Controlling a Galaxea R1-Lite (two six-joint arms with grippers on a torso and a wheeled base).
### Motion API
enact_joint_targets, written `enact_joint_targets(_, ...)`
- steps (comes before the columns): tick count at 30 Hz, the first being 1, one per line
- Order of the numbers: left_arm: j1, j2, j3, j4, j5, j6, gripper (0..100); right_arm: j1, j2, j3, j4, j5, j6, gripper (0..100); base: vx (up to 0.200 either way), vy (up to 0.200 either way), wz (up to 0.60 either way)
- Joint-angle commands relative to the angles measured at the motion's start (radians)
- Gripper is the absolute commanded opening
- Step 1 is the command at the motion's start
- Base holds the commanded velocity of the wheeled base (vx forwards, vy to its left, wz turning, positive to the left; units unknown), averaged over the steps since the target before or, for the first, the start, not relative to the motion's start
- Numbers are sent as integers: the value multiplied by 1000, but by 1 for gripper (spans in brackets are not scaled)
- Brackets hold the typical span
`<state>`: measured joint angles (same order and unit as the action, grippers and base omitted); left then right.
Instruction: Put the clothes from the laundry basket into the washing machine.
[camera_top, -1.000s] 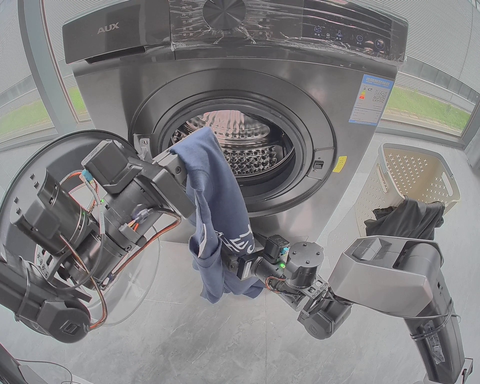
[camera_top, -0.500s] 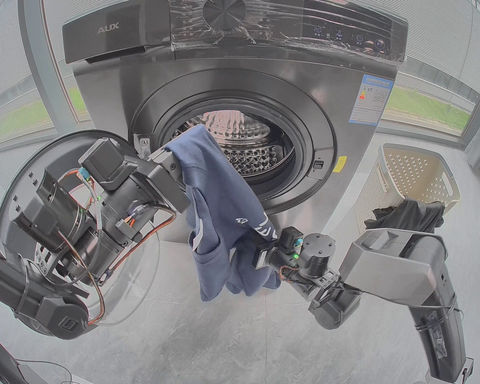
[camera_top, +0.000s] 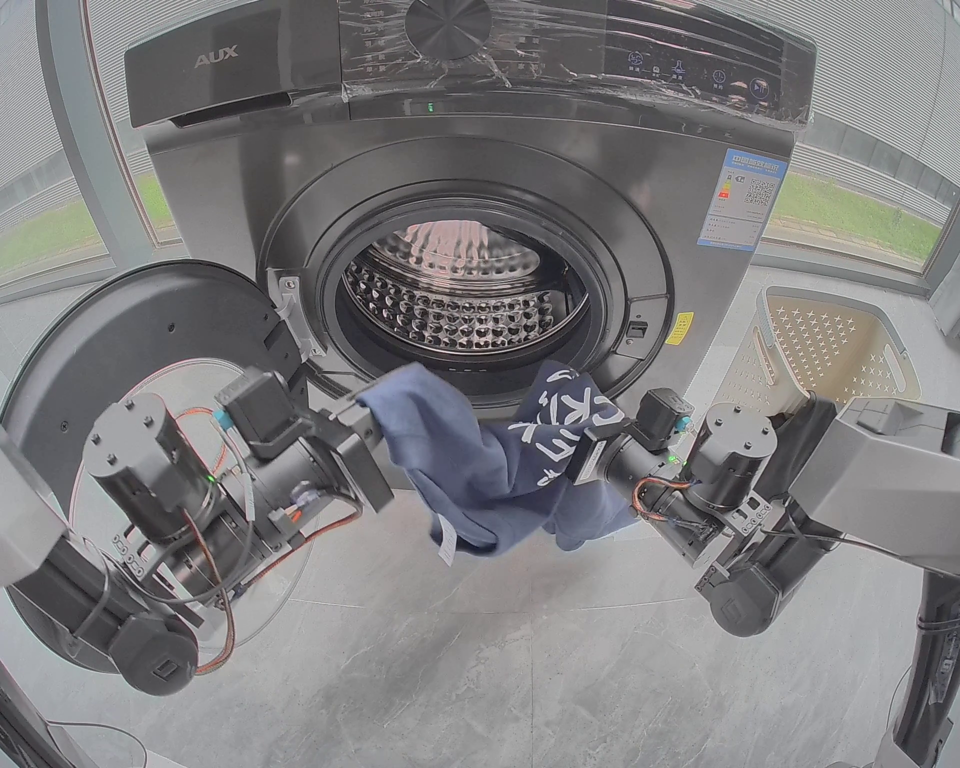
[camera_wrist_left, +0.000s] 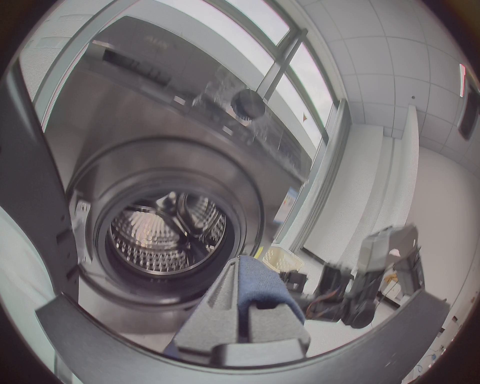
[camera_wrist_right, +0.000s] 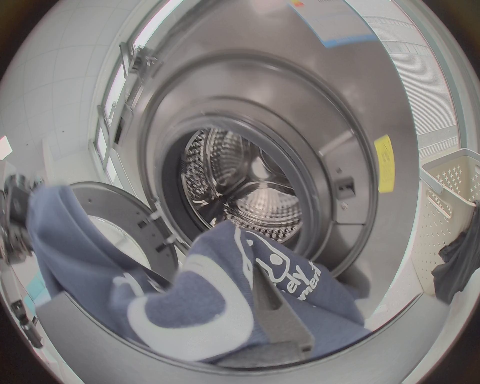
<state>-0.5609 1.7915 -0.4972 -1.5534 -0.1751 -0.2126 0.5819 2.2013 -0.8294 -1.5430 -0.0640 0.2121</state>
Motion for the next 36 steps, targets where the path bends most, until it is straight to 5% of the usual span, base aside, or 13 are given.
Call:
enact_joint_targets(1, 12, 112, 65, -2, -9, 27, 0, 52, -110, 27, 0, -5, 6, 0, 0, 0, 0)
enact_joint_targets(5, 10, 161, 89, -4, -30, 71, 0, 79, -124, 21, 0, -7, 7, 0, 0, 0, 0)
enact_joint_targets(9, 22, 186, 92, -5, -35, 74, 0, 88, -124, 18, 0, -8, 7, 0, 0, 0, 0)
enact_joint_targets(10, 29, 189, 94, -5, -40, 76, 100, 88, -124, 18, 0, -8, 7, 0, 0, 0, 0)
enact_joint_targets(17, 30, 206, 121, -4, -70, 78, 100, 58, -117, -1, 0, -5, 7, 0, 0, 0, 0)
enact_joint_targets(22, 12, 250, 210, -7, -127, 131, 100, 10, -115, -71, 1, -7, 15, 0, 0, 0, 0)
enact_joint_targets(31, -13, 266, 341, -5, -215, 191, 100, 6, -114, -82, 0, -8, 16, 0, 0, 0, 0)
enact_joint_targets(36, -21, 284, 341, -7, -222, 208, 100, 16, -112, -70, 0, -10, 18, 0, 0, 0, 0)
